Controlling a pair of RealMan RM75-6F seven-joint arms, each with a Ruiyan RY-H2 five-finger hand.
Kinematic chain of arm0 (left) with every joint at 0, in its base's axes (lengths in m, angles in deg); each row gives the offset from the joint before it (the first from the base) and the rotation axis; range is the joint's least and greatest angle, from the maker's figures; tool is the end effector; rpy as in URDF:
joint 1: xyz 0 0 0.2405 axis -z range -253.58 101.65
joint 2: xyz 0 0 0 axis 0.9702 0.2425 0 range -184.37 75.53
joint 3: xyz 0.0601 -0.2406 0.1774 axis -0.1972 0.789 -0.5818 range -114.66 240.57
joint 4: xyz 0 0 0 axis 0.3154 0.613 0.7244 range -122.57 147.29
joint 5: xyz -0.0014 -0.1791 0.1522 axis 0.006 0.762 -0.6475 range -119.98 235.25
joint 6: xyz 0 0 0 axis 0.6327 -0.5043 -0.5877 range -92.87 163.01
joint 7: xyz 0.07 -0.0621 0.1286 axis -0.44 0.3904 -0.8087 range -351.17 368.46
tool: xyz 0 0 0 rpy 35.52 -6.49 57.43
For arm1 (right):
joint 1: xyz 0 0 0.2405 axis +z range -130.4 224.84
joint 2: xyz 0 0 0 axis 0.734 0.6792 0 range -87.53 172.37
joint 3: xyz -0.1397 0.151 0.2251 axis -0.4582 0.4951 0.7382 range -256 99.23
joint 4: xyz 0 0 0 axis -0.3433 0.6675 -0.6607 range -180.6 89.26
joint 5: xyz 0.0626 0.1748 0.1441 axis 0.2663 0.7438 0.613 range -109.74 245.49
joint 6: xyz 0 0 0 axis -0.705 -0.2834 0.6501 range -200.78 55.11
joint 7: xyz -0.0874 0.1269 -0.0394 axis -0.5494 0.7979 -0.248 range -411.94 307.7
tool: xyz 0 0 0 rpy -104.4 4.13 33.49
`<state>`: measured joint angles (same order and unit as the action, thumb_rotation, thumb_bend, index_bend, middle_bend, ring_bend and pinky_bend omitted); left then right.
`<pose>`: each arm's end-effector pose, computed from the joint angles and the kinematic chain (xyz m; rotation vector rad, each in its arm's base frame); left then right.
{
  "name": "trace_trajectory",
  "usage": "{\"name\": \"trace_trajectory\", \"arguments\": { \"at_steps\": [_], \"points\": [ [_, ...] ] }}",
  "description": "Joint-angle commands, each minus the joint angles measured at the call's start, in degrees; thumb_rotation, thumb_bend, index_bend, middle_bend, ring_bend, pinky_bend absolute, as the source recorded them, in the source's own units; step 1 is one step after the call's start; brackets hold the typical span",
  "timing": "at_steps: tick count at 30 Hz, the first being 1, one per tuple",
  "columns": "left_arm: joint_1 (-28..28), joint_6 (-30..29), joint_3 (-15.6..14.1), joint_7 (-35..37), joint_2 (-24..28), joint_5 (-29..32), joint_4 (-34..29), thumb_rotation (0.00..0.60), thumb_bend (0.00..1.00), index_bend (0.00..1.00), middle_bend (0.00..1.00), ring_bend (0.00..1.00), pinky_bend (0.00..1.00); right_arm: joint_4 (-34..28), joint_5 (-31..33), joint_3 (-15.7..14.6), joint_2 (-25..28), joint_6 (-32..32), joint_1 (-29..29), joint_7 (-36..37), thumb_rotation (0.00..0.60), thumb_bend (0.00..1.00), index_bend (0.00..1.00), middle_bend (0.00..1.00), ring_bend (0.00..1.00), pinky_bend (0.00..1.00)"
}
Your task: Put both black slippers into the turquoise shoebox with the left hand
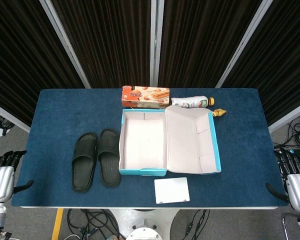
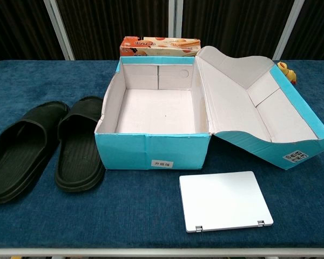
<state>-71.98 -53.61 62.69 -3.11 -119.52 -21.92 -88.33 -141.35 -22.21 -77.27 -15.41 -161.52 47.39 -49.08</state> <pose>-0.3518 0.1801 0.1439 -1.3106 -0.9314 -0.7893 -0.3622 -0.1646 0.1918 1.3820 -0.9026 0.9042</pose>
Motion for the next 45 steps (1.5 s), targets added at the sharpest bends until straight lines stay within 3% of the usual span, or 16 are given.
{"name": "trace_trajectory", "arguments": {
  "at_steps": [1,10,15,17,20,23,26,33,45],
  "points": [
    [0.0,0.2,0.0,0.1,0.0,-0.6,-0.1,0.600,0.00,0.18,0.18,0.13,0.20,0.5,-0.4,-0.1,-0.4,-0.7,-0.4,0.4,0.600,0.12,0.00,0.00,0.00,0.00],
    [1.3,1.6,1.1,0.2,0.8,-3.0,-0.9,0.600,0.00,0.18,0.18,0.13,0.20,1.7,-1.5,-0.4,-0.5,-2.7,-1.5,2.3,0.600,0.12,0.00,0.00,0.00,0.00],
    [6.9,7.4,4.8,3.6,2.7,-3.8,-2.6,0.600,0.00,0.18,0.18,0.20,0.21,1.6,-2.5,0.1,0.9,-3.4,-1.1,2.6,0.600,0.12,0.00,0.00,0.00,0.00],
    [10.1,10.9,6.8,4.4,2.9,-3.1,-3.1,0.600,0.00,0.18,0.18,0.27,0.26,1.0,-2.8,0.4,1.9,-3.7,-0.8,2.3,0.600,0.12,0.00,0.00,0.00,0.00],
    [14.6,16.6,9.2,3.6,2.2,-0.7,-3.5,0.600,0.00,0.17,0.18,0.43,0.48,0.4,-3.2,1.0,3.2,-4.1,-0.5,1.8,0.600,0.12,0.00,0.00,0.00,0.00],
    [19.9,24.0,11.0,0.2,0.8,3.9,-3.6,0.600,0.00,0.14,0.15,0.56,0.67,-0.2,-3.5,1.4,4.4,-4.4,-0.2,1.7,0.600,0.12,0.00,0.00,0.00,0.00],
    [24.5,30.0,12.2,-4.2,-1.8,9.6,-3.2,0.600,0.00,0.12,0.12,0.60,0.74,-0.6,-3.5,1.7,5.4,-4.6,-0.1,1.8,0.600,0.12,0.00,0.00,0.00,0.00],
    [33.4,37.9,12.6,-12.9,-9.9,24.6,0.6,0.600,0.00,0.07,0.06,0.61,0.78,-0.7,-2.9,1.7,6.0,-4.2,0.0,2.4,0.600,0.12,0.00,0.00,0.00,0.00],
    [41.9,39.7,10.5,-20.2,-19.0,43.2,6.8,0.600,0.00,0.06,0.03,0.61,0.78,-0.2,-2.0,1.5,5.6,-1.6,0.9,2.9,0.600,0.12,0.00,0.00,0.00,0.00]
  ]
}}
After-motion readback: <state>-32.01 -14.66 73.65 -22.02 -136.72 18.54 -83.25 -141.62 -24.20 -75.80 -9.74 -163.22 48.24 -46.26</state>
